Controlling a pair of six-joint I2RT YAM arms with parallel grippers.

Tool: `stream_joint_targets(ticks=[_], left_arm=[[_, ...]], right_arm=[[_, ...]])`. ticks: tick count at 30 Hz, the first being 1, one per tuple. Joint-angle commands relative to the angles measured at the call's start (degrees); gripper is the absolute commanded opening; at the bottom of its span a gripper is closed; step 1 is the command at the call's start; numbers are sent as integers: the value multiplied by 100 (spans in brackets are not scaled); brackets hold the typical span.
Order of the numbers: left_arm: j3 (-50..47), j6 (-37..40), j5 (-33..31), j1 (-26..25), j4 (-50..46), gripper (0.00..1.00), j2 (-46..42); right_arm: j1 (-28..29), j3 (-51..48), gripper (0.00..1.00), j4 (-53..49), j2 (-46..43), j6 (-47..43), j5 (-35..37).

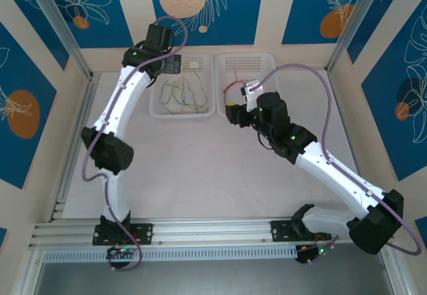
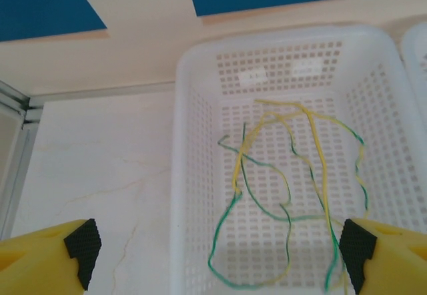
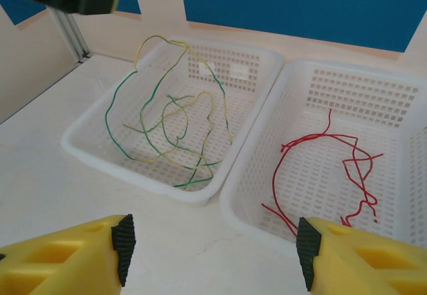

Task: Untangle the cables

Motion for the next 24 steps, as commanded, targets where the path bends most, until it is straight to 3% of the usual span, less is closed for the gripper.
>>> stream_joint_targets(ticks=[1, 2, 6, 9, 13, 16, 18, 21, 24], left_arm=[[-1911, 88, 473, -54, 1390, 95, -1404], [-2879, 144, 562, -54, 2171, 98, -1979], [-6300, 565, 584, -53, 5227, 100, -4217], [-8049, 681, -75, -54, 6169, 100, -5378], [-9577, 616, -1061, -54, 6214, 100, -6271], [-11066, 1508, -1304, -45, 7802, 100, -6711], [-11899, 1877, -1210, 21, 8768, 100, -6887], [-12160, 1847, -1033, 312, 8658, 100, -6982], [-12335, 1503, -687, 838, 9176, 100, -6504]], right_arm=[[-34, -341, 72, 502, -231, -276, 525], [-55, -596, 81, 853, -321, -409, 762], [-450, -1538, 100, 1932, -646, -438, 1592], [-1154, -2216, 99, 2520, -874, -190, 1604], [-2146, -3138, 100, 2950, -1198, 353, 800], [-2558, -3622, 99, 3055, -1204, 370, 476], [-2647, -3795, 100, 3136, -1016, 163, 517], [-2750, -3964, 100, 3374, -637, 131, 778], [-2864, -4164, 100, 4061, -235, 188, 581]])
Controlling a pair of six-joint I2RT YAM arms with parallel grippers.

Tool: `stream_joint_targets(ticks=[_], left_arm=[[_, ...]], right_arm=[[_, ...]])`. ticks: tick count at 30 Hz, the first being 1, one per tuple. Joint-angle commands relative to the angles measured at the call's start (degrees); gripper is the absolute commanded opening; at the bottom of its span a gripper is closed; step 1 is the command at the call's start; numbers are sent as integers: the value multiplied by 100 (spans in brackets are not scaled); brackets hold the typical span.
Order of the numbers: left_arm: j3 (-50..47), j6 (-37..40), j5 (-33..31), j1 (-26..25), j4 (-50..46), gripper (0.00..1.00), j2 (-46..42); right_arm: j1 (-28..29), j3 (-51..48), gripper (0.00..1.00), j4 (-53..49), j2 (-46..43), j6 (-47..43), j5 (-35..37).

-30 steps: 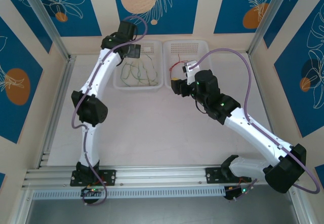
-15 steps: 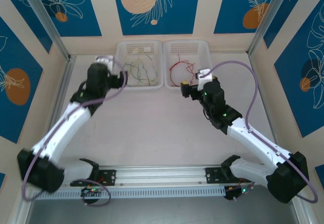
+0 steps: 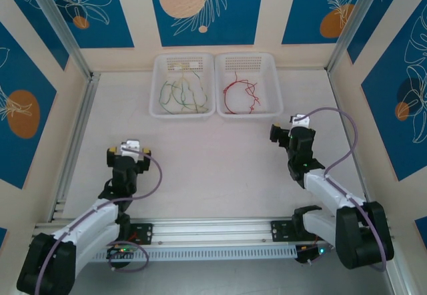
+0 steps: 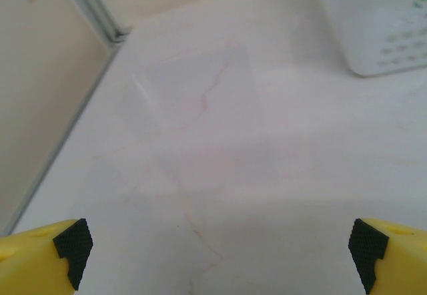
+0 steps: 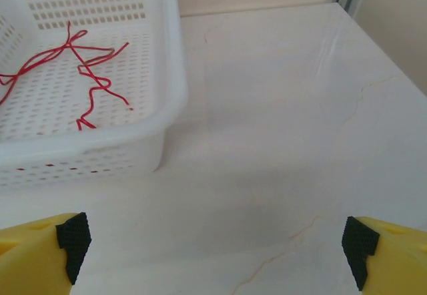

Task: Untangle the cables

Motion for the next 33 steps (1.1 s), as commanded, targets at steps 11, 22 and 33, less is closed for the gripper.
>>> stream_joint_targets(ticks=[11, 22, 33], left_arm=[[954, -797, 1127, 1143, 2661, 100, 2989], [903, -525, 2039, 1234, 3812, 100, 4079], [1779, -326, 2531, 1249, 2218, 100, 4109]], right_arm=[[-100, -219, 99, 2591, 1510, -667, -755], [-396, -416, 100, 3350, 2002, -1003, -2267], [-940, 239, 99, 2588, 2526, -442, -2573]])
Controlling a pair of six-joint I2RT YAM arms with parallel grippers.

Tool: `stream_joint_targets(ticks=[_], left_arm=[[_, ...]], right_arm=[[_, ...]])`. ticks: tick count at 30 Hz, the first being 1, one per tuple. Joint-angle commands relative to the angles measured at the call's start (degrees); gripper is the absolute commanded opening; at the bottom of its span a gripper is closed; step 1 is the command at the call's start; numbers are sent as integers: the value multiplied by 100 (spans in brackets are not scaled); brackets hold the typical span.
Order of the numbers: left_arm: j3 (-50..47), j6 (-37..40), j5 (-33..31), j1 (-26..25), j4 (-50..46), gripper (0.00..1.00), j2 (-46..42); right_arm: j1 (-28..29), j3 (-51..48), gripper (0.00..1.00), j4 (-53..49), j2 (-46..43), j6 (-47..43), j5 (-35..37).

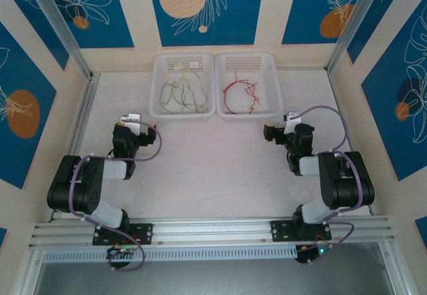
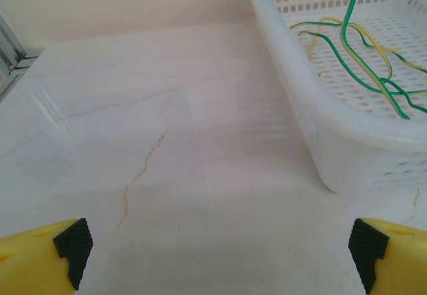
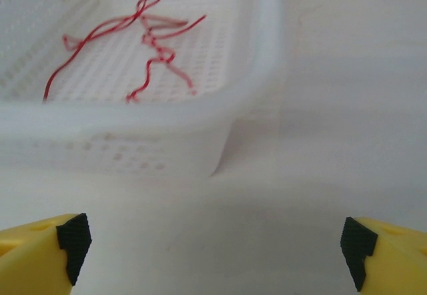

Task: Untangle the cables

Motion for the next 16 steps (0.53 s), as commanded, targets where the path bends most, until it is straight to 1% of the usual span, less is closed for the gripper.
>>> stream_joint_targets(ticks=[1, 14, 16], left_arm=[[31, 20, 112, 72, -245, 100, 63], [30, 24, 121, 75, -258, 100, 45], [-49, 45, 163, 69, -138, 100, 13]], right_arm=[[-1, 124, 99, -82, 2, 129, 20], [-34, 156, 99, -147, 1, 145, -86], [-16, 141, 99, -128, -4, 134, -61]])
